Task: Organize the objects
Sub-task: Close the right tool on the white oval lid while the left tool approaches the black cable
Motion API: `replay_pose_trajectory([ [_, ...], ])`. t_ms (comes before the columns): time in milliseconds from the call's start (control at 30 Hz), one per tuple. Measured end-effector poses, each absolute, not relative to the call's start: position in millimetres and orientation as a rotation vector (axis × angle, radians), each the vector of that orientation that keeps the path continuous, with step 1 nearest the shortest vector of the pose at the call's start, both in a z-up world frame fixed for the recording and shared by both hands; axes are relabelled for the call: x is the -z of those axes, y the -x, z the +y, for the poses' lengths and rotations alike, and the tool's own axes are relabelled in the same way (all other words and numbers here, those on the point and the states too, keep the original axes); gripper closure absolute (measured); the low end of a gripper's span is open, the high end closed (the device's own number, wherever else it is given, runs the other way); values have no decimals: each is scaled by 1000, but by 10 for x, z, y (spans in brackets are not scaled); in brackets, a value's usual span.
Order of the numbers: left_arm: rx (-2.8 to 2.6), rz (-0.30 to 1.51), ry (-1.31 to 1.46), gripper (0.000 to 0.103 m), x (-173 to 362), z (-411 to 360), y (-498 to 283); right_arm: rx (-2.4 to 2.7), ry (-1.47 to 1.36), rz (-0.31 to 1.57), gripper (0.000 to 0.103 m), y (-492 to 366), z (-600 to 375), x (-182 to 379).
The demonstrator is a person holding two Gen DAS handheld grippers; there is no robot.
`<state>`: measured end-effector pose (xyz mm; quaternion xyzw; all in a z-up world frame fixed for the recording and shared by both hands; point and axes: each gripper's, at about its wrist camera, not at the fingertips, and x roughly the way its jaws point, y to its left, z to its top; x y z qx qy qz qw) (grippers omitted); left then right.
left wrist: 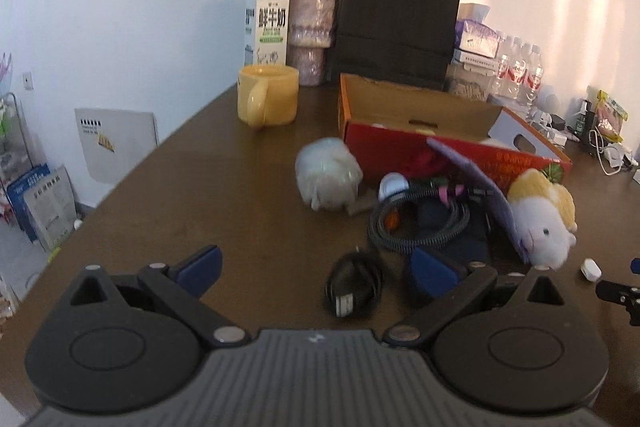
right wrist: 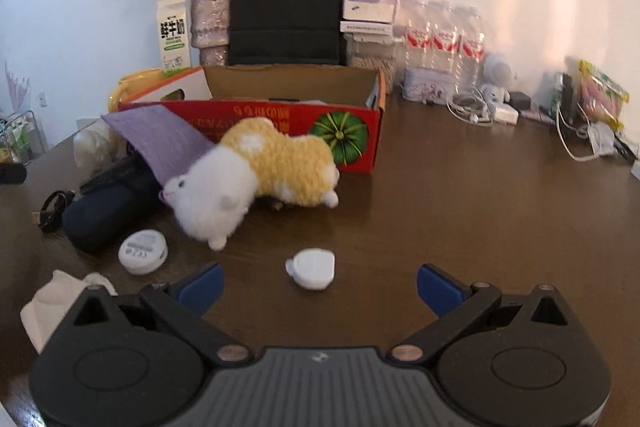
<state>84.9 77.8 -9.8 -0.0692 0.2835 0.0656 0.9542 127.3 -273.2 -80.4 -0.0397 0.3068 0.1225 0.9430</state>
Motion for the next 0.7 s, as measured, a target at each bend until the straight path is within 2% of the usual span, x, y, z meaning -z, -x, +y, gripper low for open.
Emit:
replay_pose_trajectory([
  [267,-133,582,130,0,109,744,-805,-254,71,620,2,-1280,-2710,835],
  [367,-132,586,132,0,116,740,-813,-256,75,624,8,-1312,-2690,846],
  [500,-129,591,136,0,129,735,-816,-256,84,628,25,-1374,-2656,856],
  [700,-119,604,137,0,156,709,-817,-248,96,630,41,-1483,-2611,867],
])
